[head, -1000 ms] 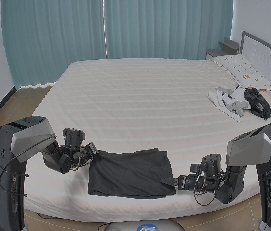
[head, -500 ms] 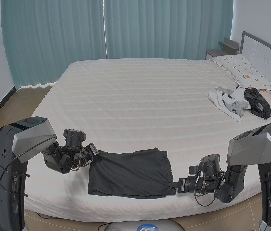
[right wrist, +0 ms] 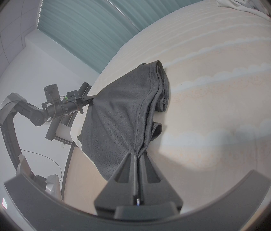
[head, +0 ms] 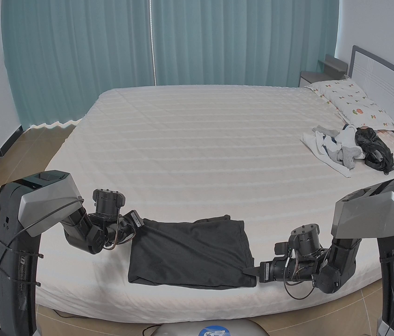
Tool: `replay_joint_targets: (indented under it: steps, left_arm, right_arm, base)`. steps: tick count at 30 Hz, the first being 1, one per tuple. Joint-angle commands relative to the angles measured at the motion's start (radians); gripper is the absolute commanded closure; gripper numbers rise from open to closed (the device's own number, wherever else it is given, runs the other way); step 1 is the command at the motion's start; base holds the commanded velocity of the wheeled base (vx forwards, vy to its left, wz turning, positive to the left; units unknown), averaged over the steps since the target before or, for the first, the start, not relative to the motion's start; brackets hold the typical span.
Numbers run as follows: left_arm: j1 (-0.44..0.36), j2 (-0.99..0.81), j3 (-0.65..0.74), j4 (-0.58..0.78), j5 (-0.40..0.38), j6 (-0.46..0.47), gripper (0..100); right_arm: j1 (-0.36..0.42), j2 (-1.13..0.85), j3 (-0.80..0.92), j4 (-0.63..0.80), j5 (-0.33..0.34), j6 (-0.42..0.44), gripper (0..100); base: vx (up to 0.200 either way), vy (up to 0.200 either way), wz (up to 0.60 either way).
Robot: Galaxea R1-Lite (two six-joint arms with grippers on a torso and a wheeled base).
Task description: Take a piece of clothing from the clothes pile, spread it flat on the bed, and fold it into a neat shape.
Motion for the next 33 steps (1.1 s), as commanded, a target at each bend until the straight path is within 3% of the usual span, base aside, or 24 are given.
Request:
replay_joint_targets:
  steps: [1,8,12,16,17,21,33]
  left_arm:
    - [-0.003,-0.004,0.006,-0.003,-0.001,-0.001,0]
    - [0.000,-0.007,0.008,-0.005,0.002,-0.007,0]
    - [0.006,-0.013,0.008,-0.007,0.002,-0.056,0]
    - [0.006,-0.016,0.003,-0.007,0.002,-0.072,0]
    - [0.006,-0.016,0.006,-0.036,0.003,-0.092,0]
    - [0.004,-0.010,0.011,-0.068,0.017,-0.095,0]
    - [0.004,-0.010,0.011,-0.068,0.022,-0.095,0]
  right_arm:
    - [-0.002,0.007,-0.030,0.002,-0.020,0.000,0]
    - [-0.051,-0.012,-0.106,0.004,-0.028,0.083,0]
    - [-0.051,0.036,-0.231,0.027,-0.074,0.191,0]
    - [-0.048,0.045,-0.263,0.053,-0.077,0.203,0]
    - [-0.040,0.076,-0.401,0.155,-0.080,0.266,0]
    - [-0.042,0.097,-0.498,0.227,-0.095,0.339,0]
    - [-0.045,0.162,-0.631,0.252,-0.128,0.379,0]
  base:
    - [0.000,0.000,0.00]
    - [0.000,0.000,0.00]
    - [0.000,0.000,0.00]
    - [0.000,0.000,0.00]
    - [0.000,0.000,0.00]
    - [0.000,0.000,0.00]
    - [0.000,0.000,0.00]
